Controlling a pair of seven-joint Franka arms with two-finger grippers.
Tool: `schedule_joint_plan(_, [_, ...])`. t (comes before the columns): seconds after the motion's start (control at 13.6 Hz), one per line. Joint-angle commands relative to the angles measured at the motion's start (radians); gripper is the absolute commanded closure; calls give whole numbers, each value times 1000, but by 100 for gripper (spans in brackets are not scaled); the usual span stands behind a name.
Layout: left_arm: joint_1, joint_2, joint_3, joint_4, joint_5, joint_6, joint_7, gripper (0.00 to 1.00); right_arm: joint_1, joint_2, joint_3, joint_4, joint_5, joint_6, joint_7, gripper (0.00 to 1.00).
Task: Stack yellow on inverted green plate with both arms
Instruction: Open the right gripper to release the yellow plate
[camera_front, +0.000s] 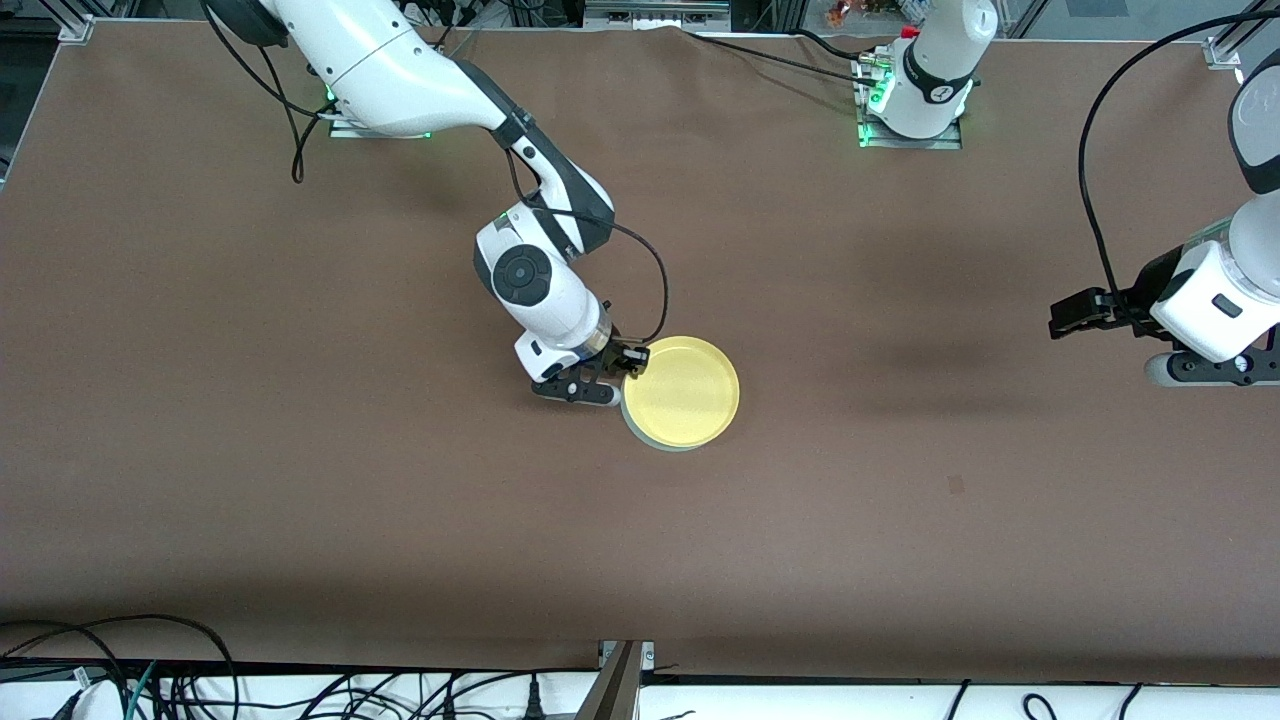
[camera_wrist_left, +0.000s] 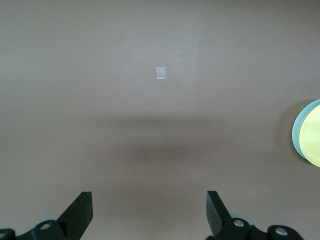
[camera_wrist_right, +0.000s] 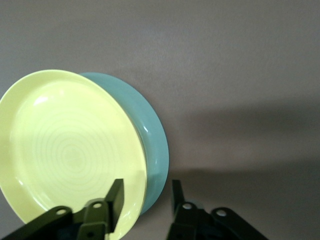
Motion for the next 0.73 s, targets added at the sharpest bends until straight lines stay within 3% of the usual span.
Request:
schedule_joint_plan(0.0, [8, 12, -1, 26, -36, -12, 12, 0, 0, -40, -22, 11, -31, -12, 5, 0])
schedule_joint_plan(0.44, [8, 12, -1, 26, -36, -12, 13, 0, -2, -238, -145, -7, -42, -259, -112, 0])
schedule_joint_plan(0.66, [8, 15, -1, 26, -36, -12, 12, 0, -2, -335, -281, -5, -40, -456, -295, 0])
